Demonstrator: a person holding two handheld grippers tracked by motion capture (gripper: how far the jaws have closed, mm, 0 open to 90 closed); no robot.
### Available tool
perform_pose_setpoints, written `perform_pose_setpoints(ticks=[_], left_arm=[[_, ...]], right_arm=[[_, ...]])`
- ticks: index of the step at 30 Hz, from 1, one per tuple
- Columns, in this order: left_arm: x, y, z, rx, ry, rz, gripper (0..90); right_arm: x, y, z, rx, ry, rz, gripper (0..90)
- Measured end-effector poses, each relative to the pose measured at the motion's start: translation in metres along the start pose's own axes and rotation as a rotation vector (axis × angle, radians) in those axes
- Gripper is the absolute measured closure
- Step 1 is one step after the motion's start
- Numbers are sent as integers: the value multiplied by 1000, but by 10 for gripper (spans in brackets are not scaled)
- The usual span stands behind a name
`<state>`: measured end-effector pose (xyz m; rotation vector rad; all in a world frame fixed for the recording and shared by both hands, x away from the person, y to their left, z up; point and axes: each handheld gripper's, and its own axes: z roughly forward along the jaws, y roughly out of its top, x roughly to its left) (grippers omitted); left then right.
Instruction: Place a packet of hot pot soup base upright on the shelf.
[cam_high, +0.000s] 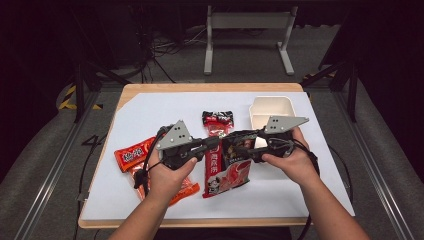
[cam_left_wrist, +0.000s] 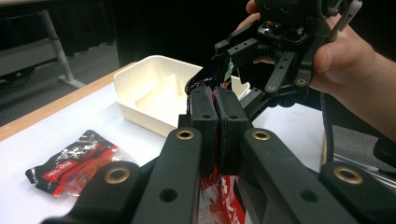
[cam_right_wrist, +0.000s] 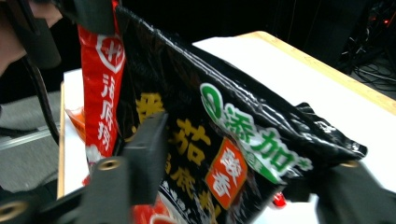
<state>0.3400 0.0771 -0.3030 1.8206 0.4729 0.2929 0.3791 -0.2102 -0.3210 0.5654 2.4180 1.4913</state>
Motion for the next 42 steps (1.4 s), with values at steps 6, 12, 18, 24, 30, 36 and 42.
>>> perform_pose_setpoints(ticks=[6,12,18,24,30,36,42], left_arm=[[4,-1,-2,-20,-7,-27,878],[7,-1,-2,-29,-3,-24,877],[8,-1,-4,-33,6,-26,862],[12,-3,-8,-81,-24,-93,802],[11,-3,-14,-89,41,-71,603],[16,-9,-24,-76,100,-71,458],[23,-14,-30,-61,113,-90,391]], right_arm=[[-4,1,-7,37,30,1,710],[-1,5,-8,64,12,-17,775],[0,11,-10,75,0,8,795],[-1,18,-14,63,-13,37,804],[-3,27,-15,72,-21,50,806],[-8,36,-23,57,-42,52,806],[-14,48,-32,50,-78,42,805]])
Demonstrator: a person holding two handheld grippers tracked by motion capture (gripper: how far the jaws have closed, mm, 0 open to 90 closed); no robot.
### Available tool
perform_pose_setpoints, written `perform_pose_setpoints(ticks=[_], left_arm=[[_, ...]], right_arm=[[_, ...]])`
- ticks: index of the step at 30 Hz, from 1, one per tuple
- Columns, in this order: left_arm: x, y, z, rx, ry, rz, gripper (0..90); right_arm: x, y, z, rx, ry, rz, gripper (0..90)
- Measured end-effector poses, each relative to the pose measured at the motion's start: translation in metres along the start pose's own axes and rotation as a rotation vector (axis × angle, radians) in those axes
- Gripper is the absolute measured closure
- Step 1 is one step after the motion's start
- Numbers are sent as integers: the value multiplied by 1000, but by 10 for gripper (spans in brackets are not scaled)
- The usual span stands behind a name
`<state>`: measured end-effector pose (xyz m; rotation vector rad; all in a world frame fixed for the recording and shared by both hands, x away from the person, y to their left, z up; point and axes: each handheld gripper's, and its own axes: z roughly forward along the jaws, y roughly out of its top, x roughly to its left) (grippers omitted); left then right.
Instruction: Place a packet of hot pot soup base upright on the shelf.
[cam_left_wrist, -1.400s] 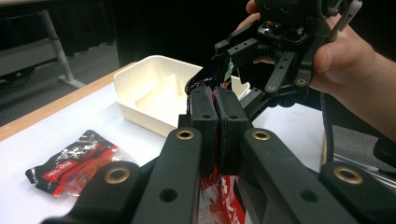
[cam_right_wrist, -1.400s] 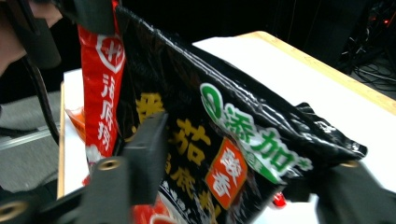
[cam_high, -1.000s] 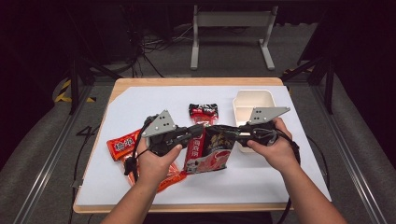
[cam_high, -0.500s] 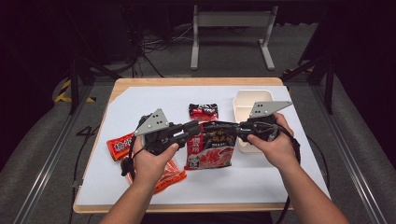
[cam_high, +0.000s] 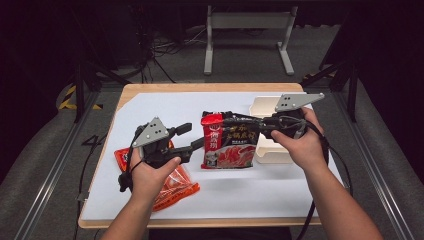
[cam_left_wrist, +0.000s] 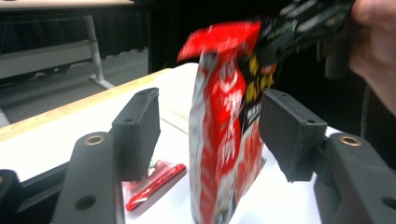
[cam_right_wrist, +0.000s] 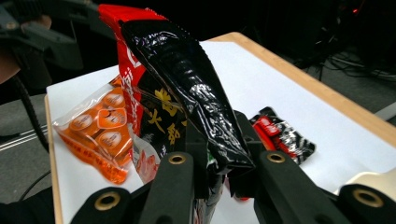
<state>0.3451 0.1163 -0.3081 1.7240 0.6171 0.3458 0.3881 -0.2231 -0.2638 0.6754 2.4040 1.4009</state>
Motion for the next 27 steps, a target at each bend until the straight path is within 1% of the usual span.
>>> perform_pose_setpoints(ticks=[5,11,15,17,20,23,27], left_arm=[[3,-3,0,18,8,0,359],[8,-8,-2,29,36,-1,314],[11,-11,-3,38,53,-5,287],[13,-13,-3,43,61,-14,266],[17,-15,-3,52,64,-24,240],[20,-18,-3,57,80,-24,217],[23,-22,-5,77,95,-24,192]], right_arm=[[-9,9,-10,-19,-26,1,804],[-19,16,-21,-26,-66,2,804],[-25,16,-25,-27,-84,8,804],[-28,17,-27,-30,-94,9,803],[-33,18,-31,-33,-114,7,803],[-39,19,-34,-37,-132,10,802],[-50,21,-39,-37,-158,18,802]])
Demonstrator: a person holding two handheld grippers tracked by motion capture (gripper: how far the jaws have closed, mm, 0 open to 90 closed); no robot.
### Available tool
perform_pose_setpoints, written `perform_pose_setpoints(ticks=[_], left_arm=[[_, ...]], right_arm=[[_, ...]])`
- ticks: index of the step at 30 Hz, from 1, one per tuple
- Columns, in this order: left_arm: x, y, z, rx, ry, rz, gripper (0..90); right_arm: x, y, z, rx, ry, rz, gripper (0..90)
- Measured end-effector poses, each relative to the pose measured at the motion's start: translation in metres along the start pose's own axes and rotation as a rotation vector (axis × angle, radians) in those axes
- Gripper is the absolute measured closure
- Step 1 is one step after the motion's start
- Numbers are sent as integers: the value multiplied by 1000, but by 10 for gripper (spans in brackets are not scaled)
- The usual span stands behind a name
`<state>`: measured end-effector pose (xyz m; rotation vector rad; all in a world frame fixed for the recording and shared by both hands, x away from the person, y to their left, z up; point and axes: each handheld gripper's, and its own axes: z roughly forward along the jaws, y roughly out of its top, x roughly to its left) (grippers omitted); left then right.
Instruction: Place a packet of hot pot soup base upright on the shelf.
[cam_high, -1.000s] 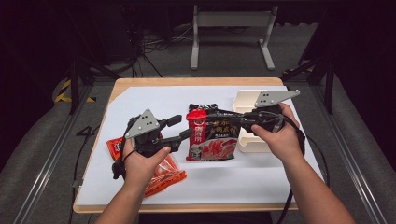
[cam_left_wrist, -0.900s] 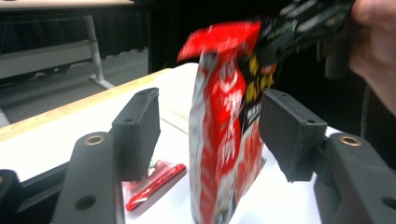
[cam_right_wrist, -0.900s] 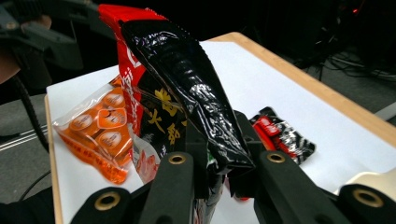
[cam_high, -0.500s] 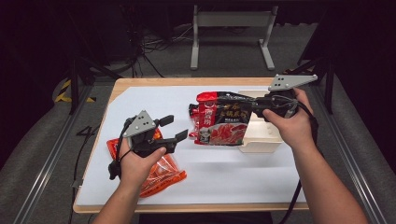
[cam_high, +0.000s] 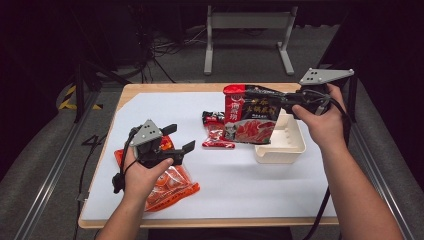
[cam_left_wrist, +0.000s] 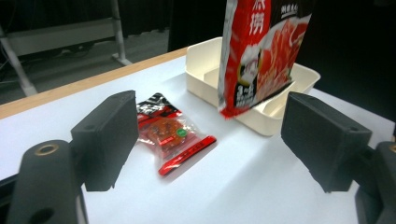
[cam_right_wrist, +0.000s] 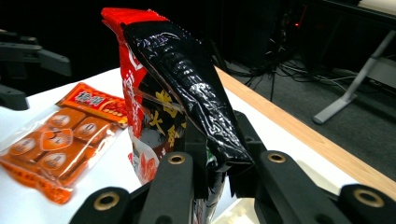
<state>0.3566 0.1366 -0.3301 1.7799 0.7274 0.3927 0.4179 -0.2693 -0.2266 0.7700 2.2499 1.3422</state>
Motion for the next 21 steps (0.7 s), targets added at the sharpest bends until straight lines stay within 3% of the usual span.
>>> perform_pose_setpoints(ticks=[7,15,21], left_arm=[[7,-6,-1,44,11,-9,158],[10,-8,-3,44,22,-17,145],[13,-9,-5,49,58,-21,109]], right_arm=[[-19,3,-3,-3,-52,4,802],[-34,6,-3,1,-95,-2,800],[-46,6,-2,-2,-123,-11,800]])
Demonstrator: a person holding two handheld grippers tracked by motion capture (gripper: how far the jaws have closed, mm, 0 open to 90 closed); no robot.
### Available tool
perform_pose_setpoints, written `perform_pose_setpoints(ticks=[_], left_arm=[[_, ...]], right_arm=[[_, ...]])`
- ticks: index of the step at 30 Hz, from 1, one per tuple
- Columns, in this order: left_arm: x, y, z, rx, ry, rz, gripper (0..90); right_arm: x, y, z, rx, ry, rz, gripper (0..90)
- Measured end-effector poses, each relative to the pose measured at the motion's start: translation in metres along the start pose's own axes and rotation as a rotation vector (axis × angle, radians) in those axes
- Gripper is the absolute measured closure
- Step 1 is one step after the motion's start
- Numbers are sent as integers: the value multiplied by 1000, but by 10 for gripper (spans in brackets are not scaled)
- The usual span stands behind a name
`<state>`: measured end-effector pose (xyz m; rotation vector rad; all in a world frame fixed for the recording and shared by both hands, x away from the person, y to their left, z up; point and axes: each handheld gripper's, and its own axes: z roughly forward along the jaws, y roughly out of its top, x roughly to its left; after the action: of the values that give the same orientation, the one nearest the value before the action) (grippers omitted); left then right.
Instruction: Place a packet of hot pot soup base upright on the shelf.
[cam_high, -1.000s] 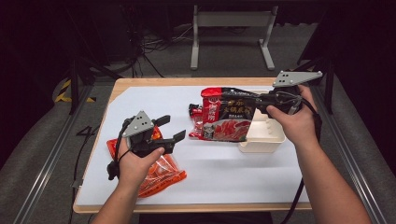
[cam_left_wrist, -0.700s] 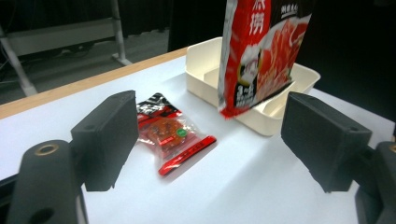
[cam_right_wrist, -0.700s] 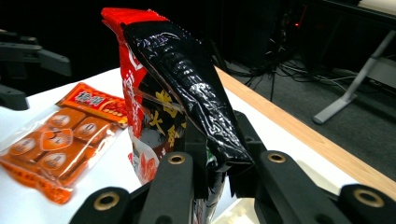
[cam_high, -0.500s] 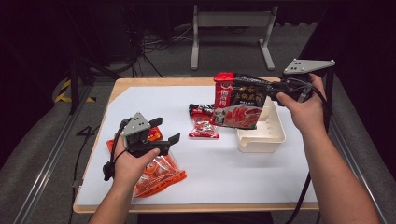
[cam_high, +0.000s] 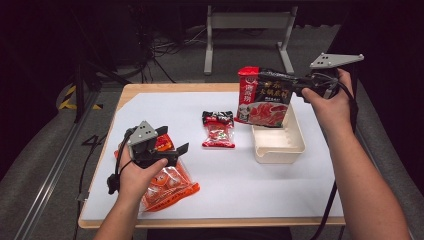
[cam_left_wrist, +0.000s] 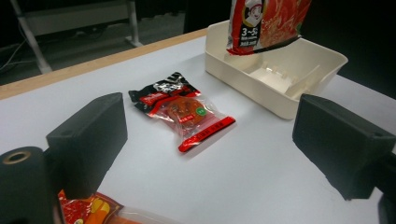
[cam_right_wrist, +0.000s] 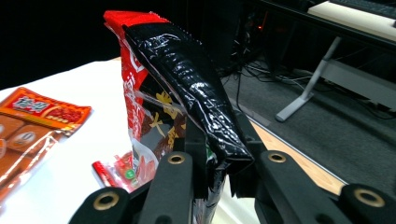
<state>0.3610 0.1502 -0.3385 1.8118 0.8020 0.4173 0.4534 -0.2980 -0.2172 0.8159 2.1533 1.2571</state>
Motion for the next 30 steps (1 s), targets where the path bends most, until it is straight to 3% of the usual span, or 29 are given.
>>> perform_pose_setpoints(ticks=[14,30], left_arm=[[6,-9,-11,6,37,-21,101],[7,-19,-23,6,79,-37,101]], right_arm=[[-30,-2,10,-2,-83,1,798],[-57,-10,26,-24,-59,-50,795]])
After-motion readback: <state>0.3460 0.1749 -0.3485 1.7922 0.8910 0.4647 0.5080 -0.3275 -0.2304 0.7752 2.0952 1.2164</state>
